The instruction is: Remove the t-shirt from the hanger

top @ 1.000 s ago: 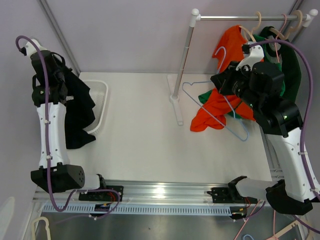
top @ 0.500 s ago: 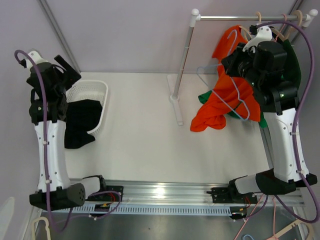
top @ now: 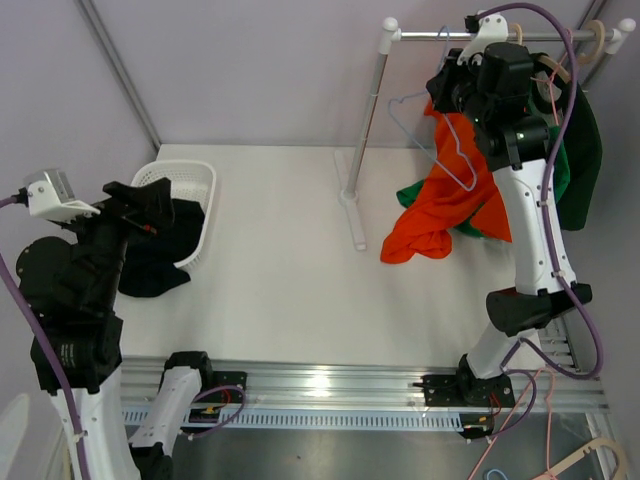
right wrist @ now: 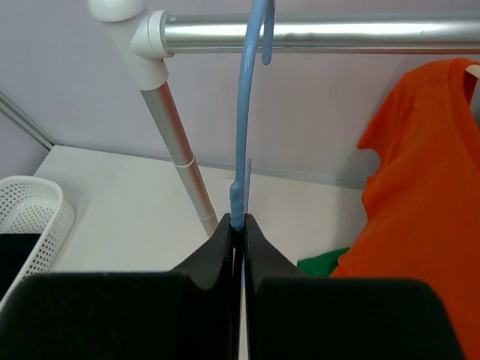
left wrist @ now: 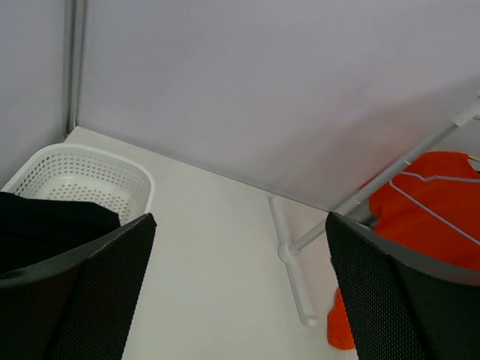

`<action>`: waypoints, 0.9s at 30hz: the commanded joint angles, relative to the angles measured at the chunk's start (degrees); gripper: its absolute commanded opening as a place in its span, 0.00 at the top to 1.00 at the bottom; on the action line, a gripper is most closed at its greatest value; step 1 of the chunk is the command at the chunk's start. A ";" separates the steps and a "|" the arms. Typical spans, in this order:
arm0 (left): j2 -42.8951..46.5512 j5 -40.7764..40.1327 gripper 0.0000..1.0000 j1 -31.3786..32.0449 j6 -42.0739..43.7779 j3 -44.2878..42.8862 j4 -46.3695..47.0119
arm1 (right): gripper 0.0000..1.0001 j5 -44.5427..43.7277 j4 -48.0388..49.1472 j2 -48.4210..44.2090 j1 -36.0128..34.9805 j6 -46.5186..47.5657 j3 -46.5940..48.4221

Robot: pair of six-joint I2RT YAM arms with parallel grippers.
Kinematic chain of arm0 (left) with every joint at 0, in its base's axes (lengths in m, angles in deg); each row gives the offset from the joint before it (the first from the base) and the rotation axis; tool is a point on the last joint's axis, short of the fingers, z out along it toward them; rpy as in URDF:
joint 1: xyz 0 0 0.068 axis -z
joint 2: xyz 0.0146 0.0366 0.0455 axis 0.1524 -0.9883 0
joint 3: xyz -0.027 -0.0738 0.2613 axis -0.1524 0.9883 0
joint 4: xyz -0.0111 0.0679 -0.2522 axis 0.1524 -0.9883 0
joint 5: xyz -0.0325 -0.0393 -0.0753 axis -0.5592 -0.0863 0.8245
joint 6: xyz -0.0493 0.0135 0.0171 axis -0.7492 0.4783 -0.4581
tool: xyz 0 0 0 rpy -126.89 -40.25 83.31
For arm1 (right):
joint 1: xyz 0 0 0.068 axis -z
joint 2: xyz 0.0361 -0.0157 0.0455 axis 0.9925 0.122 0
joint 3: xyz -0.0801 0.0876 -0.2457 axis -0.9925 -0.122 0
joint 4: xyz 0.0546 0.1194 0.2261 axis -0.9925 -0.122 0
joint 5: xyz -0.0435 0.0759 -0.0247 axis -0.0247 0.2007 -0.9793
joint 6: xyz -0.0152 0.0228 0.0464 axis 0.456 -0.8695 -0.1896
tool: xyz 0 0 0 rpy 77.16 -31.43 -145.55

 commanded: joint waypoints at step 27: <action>1.86 9.04 0.01 2.74 1.07 8.06 1.08 | 1.00 0.45 14.63 11.74 -1.23 8.35 6.62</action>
